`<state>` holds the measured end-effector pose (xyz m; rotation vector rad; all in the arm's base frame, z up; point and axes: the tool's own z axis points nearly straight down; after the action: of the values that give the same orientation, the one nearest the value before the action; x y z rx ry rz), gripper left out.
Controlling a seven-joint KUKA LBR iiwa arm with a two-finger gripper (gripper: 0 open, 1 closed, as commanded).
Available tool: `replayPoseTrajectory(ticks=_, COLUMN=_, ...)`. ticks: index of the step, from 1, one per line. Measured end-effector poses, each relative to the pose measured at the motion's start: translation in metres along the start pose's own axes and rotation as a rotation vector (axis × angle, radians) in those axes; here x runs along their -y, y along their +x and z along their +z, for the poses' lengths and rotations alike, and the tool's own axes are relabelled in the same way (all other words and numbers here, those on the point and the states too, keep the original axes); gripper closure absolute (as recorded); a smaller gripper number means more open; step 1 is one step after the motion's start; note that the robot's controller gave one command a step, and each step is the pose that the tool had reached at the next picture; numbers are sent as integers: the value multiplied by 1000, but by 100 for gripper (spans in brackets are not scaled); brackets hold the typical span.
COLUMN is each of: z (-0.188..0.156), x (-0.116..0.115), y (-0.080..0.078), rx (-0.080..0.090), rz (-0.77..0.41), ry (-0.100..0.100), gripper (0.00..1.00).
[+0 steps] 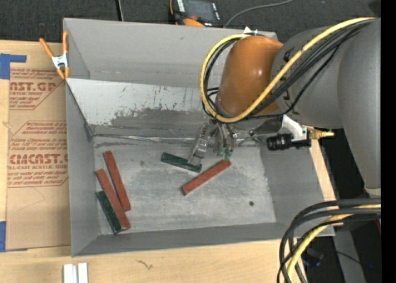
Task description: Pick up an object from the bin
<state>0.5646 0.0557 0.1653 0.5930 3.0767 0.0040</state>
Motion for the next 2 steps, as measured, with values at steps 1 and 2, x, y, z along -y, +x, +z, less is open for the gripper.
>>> replayPoseTrajectory(ticks=1, z=4, x=1, y=2, rx=-6, rz=0, ry=3, gripper=0)
replayPoseTrajectory(ticks=2, z=100, x=-24, y=8, rx=-13, rz=-71, ry=6, gripper=0)
